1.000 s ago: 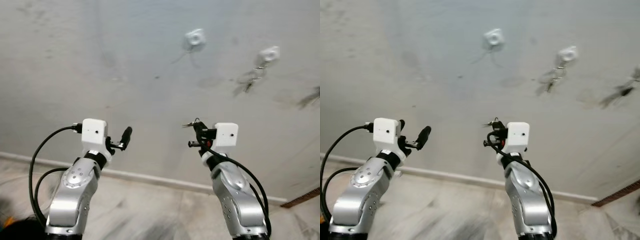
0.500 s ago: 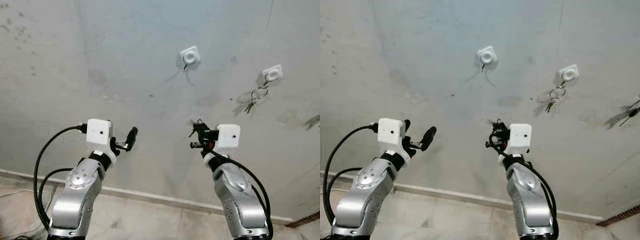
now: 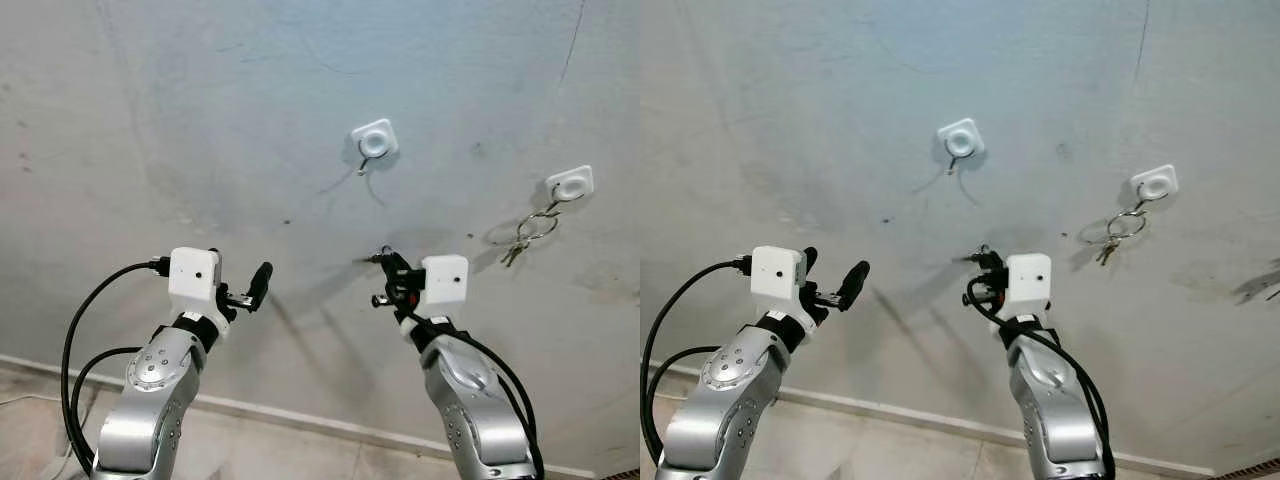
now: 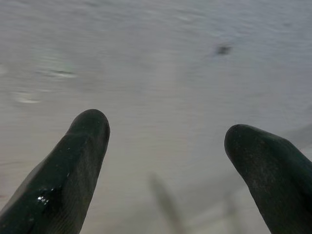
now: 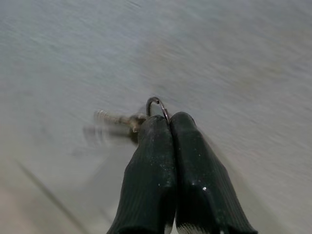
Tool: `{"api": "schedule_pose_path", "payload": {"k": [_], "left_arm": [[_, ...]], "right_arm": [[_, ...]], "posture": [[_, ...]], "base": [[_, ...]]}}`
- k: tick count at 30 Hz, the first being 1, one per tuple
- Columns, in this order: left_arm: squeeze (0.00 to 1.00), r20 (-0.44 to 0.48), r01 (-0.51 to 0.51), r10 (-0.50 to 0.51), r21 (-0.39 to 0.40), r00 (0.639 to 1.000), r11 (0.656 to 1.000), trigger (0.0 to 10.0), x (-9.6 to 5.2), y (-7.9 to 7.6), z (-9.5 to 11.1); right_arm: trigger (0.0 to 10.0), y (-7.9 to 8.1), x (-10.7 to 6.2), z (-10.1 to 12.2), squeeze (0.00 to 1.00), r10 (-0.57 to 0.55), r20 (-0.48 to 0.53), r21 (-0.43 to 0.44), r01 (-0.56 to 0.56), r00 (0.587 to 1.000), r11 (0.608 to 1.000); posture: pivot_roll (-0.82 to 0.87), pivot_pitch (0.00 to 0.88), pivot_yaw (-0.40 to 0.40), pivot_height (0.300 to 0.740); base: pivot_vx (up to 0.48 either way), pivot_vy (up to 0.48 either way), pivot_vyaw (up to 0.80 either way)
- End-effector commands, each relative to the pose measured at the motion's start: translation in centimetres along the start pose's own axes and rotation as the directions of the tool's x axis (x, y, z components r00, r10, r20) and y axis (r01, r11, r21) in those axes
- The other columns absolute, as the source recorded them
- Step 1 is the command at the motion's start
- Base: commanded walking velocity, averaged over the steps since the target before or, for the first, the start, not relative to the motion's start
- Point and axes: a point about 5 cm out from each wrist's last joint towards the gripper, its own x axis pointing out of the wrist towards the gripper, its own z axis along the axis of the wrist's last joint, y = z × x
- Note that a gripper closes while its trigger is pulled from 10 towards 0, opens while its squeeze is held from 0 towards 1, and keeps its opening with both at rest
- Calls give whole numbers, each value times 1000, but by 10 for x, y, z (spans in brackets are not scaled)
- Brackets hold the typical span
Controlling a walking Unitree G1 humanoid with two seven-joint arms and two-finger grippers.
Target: Hang keys on a hook
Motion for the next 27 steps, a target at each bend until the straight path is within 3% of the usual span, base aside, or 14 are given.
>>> {"api": "schedule_pose_path", "payload": {"k": [1, 3, 4, 5, 11, 13, 14, 16, 19, 23, 27], "left_arm": [[0, 43, 14, -18, 70, 999, 997, 10000, -5, -3, 8], [0, 83, 7, -21, 157, 996, 988, 10000, -11, -1, 13], [0, 83, 7, -21, 157, 996, 988, 10000, -11, -1, 13], [0, 96, 18, -39, 208, 995, 978, 10000, -20, -1, 17], [0, 69, 24, -41, 227, 997, 974, 10000, -40, 0, 16], [0, 27, 5, -11, 225, 1000, 974, 10000, -47, 7, 7], [0, 27, 5, -11, 225, 1000, 974, 10000, -47, 7, 7], [0, 3, -17, 17, 209, 1000, 978, 10000, -50, 14, 3], [0, 24, -39, 35, 198, 999, 979, 10000, -47, 17, 7], [0, 79, -85, 71, 201, 994, 976, 10000, -44, 23, 16], [0, 82, -63, 46, 223, 996, 973, 10000, -45, 22, 20]], "right_arm": [[10000, -5, -1, 5, 0, -14, 17, 4, 14, 1000, 1000], [10000, -6, -1, 6, 0, -12, 18, 7, 12, 1000, 1000], [10000, -6, -1, 6, 0, -12, 18, 7, 12, 1000, 1000], [10000, -3, -2, 6, 0, 7, 17, 5, -7, 1000, 1000], [10000, 11, -4, 6, 0, 93, 4, -5, -93, 996, 996], [10000, 28, -3, 10, 0, 194, 4, 16, -194, 981, 981], [10000, 28, -3, 10, 0, 194, 4, 16, -194, 981, 981], [10000, 47, -1, 20, 0, 295, 35, 20, -296, 955, 955], [10000, 57, 3, 31, 0, 342, 73, 21, -344, 937, 939], [10000, 62, 11, 46, 0, 354, 126, 45, -362, 927, 931], [10000, 61, 16, 56, 0, 346, 166, 61, -360, 923, 931]], "posture": [[225, 32, -127, 740], [226, 34, -128, 740], [226, 34, -128, 740], [231, 41, -130, 740], [246, 51, -130, 740], [251, 53, -130, 740], [251, 53, -130, 740], [257, 57, -129, 740], [264, 55, -128, 740], [267, 55, -121, 740], [274, 55, -113, 740]], "base": [[0, 0, 0], [0, 0, 0], [0, 0, 0], [0, 0, 0], [0, 0, 0], [0, 0, 0], [0, 0, 0], [0, 0, 0], [0, 0, 0], [0, 0, 0], [0, 0, 0]]}}
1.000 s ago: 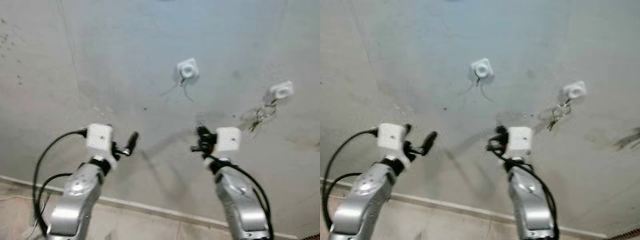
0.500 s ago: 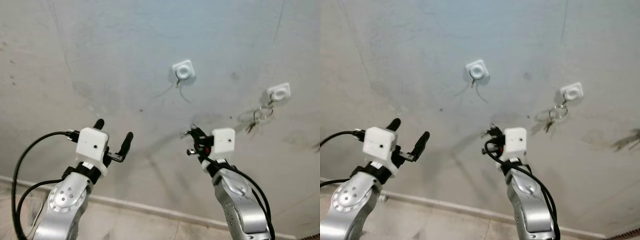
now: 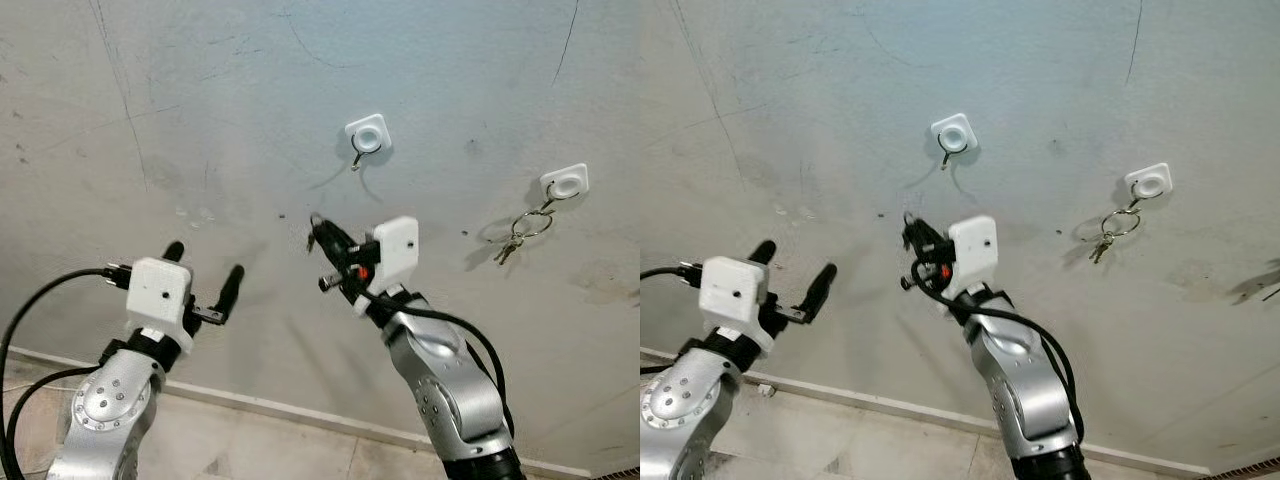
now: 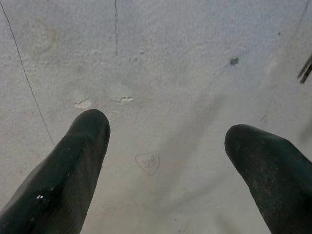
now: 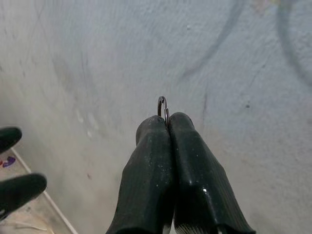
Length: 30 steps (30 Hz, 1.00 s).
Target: Hang keys on a hook
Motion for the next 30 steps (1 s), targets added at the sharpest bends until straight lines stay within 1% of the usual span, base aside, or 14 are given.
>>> {"api": "schedule_pose_path", "payload": {"k": [1, 2, 5, 8, 9, 10, 11, 12, 16, 19, 23, 26, 30], "left_arm": [[0, 19, 50, -51, 16, 999, 999, 10000, -1, -5, 6], [0, 19, 50, -51, 16, 999, 999, 10000, -1, -5, 6], [0, 58, 158, -162, 61, 985, 986, 10000, 6, -16, 19], [0, 97, 187, -191, 53, 977, 981, 10000, 15, -21, 30], [0, 118, 219, -222, 40, 968, 975, 10000, 18, -26, 37], [0, 118, 219, -222, 40, 968, 975, 10000, 18, -26, 37], [0, 134, 239, -241, 27, 961, 971, 10000, 20, -30, 41], [0, 142, 245, -246, 23, 959, 969, 10000, 23, -31, 43], [0, 147, 251, -252, 25, 957, 968, 10000, 25, -33, 44], [0, 146, 271, -272, 25, 951, 962, 10000, 26, -36, 44], [0, 138, 272, -268, -9, 953, 962, 10000, 26, -35, 44], [0, 133, 262, -257, -21, 957, 965, 10000, 26, -33, 43], [0, 130, 261, -256, -25, 958, 965, 10000, 26, -33, 42]], "right_arm": [[10000, -6, 1, 10, 0, -23, 41, -3, 23, 999, 1000], [10000, -6, 1, 10, 0, -23, 41, -3, 23, 999, 1000], [10000, -8, 4, 17, 0, -33, 69, -9, 34, 997, 999], [10000, -8, 6, 20, 0, -35, 79, -6, 36, 996, 999], [10000, -8, 7, 21, 0, -35, 83, -5, 36, 996, 999], [10000, -8, 7, 21, 0, -35, 83, -5, 36, 996, 999], [10000, -8, 7, 22, 0, -35, 87, -3, 35, 996, 999], [10000, -8, 8, 24, 0, -31, 92, -2, 32, 995, 999], [10000, -6, 9, 26, 0, -22, 101, 4, 22, 995, 1000], [10000, 1, 13, 30, 0, 47, 103, 19, -49, 994, 999], [10000, 6, 15, 39, 0, 97, 123, 24, -100, 988, 995], [10000, 9, 13, 42, 0, 137, 123, 27, -141, 983, 990], [10000, 9, 8, 45, 0, 159, 119, 25, -163, 980, 986]], "posture": [[278, 52, -111, 740], [278, 52, -111, 740], [282, 50, -108, 740], [282, 42, -103, 740], [282, 42, -103, 740], [282, 42, -103, 740], [283, 38, -99, 740], [282, 36, -96, 740], [281, 35, -96, 740], [280, 32, -92, 740], [282, 31, -92, 740], [284, 31, -94, 740], [281, 34, -94, 740]], "base": [[0, 0, 0], [0, 0, 0], [0, 0, 0], [0, 0, 0], [0, 0, 0], [0, 0, 0], [0, 0, 0], [0, 0, 0], [0, 0, 0], [0, 0, 0], [0, 0, 0], [0, 0, 0], [0, 0, 0]]}}
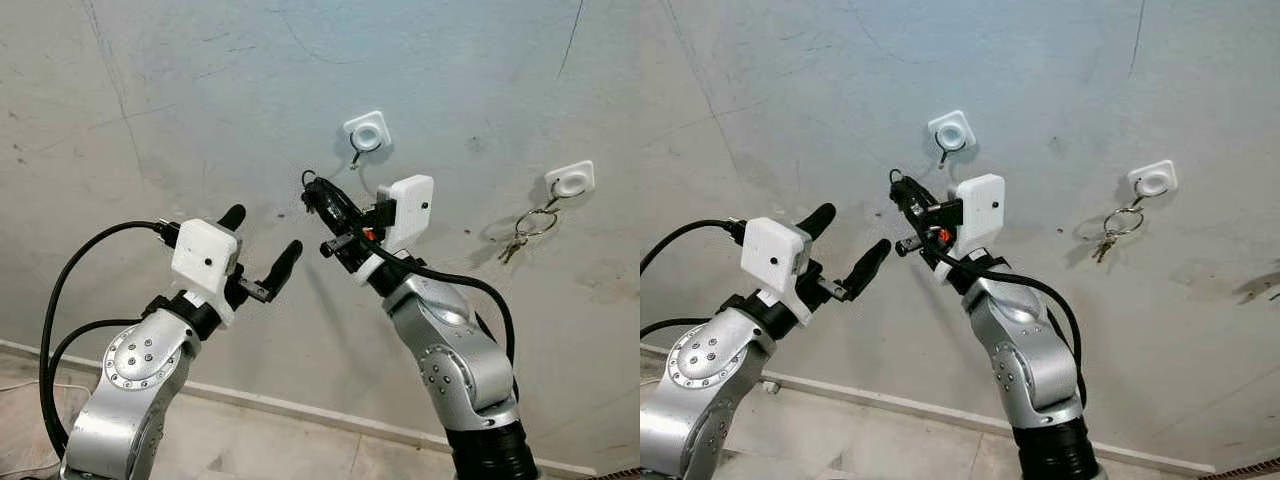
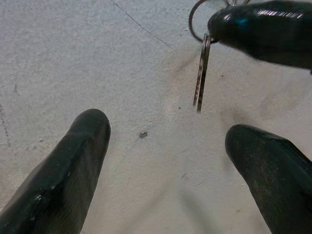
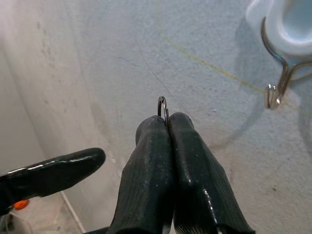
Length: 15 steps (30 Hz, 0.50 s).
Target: Hang keys on a hook
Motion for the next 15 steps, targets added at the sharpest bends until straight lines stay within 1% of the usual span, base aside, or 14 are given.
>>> {"api": "schedule_pose_path", "payload": {"k": [1, 3, 5, 8, 15], "left_arm": [[0, -4, 5, -5, -5, 1000, 1000, 10000, 0, -2, 0], [0, -7, 7, -7, -10, 1000, 1000, 10000, 0, -2, -1], [0, -9, 9, -9, -14, 1000, 1000, 10000, 1, -2, -1], [0, -10, 10, -10, -18, 1000, 1000, 10000, 2, -2, -1], [0, -7, 15, -16, -26, 1000, 1000, 10000, 4, -3, 0]], "right_arm": [[10000, 0, -4, 7, 0, 14, 18, -5, -14, 1000, 1000], [10000, -2, -7, 9, 0, 8, 18, -3, -8, 1000, 1000], [10000, -7, -11, 14, 0, -10, 41, 28, 9, 999, 1000], [10000, -12, -14, 18, 0, -37, 62, 53, 34, 997, 998], [10000, -23, -17, 25, 0, -85, 91, 56, 80, 992, 995]], "posture": [[277, 34, -93, 740], [275, 35, -92, 740], [270, 33, -88, 740], [268, 33, -86, 740], [267, 31, -82, 740]], "base": [[0, 0, 0], [0, 0, 0], [0, 0, 0], [0, 0, 0], [0, 0, 0]]}}
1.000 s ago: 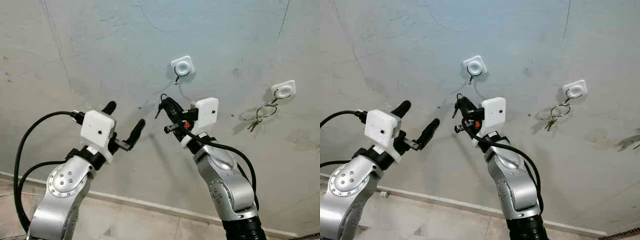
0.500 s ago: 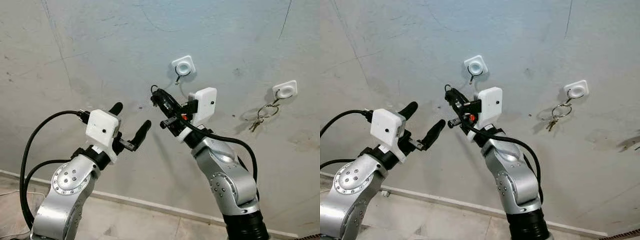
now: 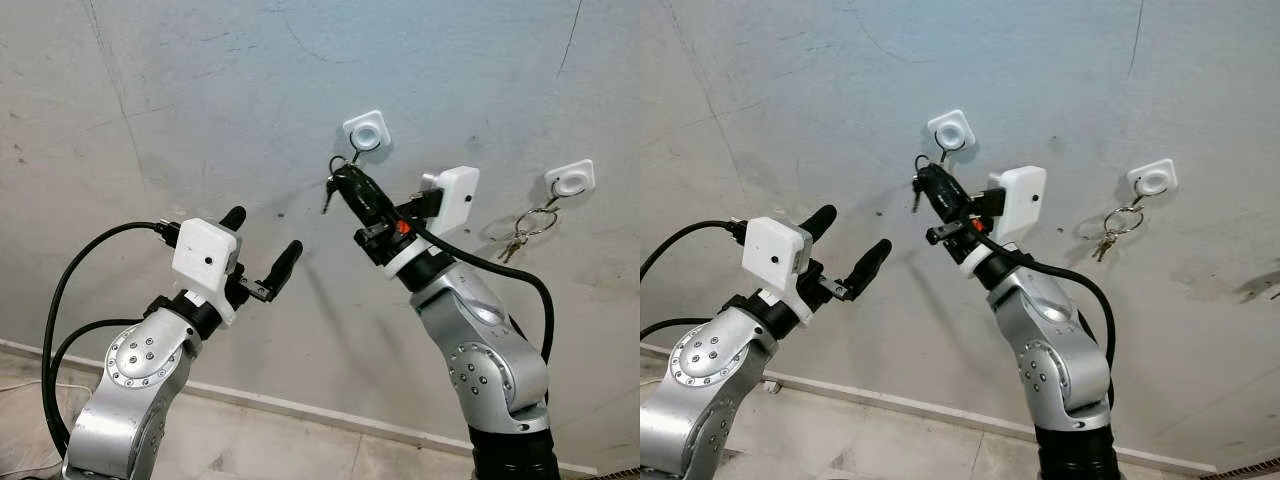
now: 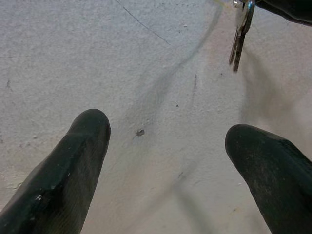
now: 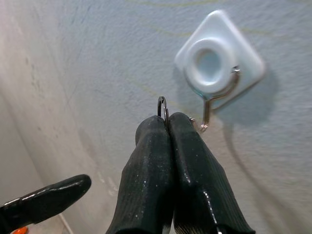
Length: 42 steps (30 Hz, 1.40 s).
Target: Hang keys on a hook
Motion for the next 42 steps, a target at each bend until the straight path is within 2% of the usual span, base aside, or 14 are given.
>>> {"api": "schedule_pose_path", "payload": {"k": [1, 16, 27, 39, 42], "left_arm": [[0, -1, 11, -11, -6, 1000, 1000, 10000, 2, -2, 1], [0, 8, 25, -25, -3, 1000, 1000, 10000, 6, -3, 9], [0, 12, 30, -30, -5, 999, 1000, 10000, 8, -3, 11], [0, -2, 34, -34, -8, 999, 999, 10000, 6, -4, 9], [0, -4, 33, -33, -9, 999, 999, 10000, 6, -4, 8]], "right_arm": [[10000, -3, 0, 7, 0, -12, 26, -7, 13, 1000, 1000], [10000, -18, -4, 8, 0, -116, 37, -26, 117, 993, 993], [10000, -23, -8, 3, 0, -150, 19, -17, 150, 988, 988], [10000, -36, -16, -3, 0, -234, 11, 24, 233, 972, 972], [10000, -38, -18, -7, 0, -262, 4, 67, 261, 965, 963]], "posture": [[267, 31, -82, 740], [268, 35, -81, 740], [264, 36, -79, 740], [263, 39, -80, 740], [265, 40, -81, 740]], "base": [[0, 0, 0], [0, 0, 0], [0, 0, 0], [0, 0, 0], [0, 0, 0]]}}
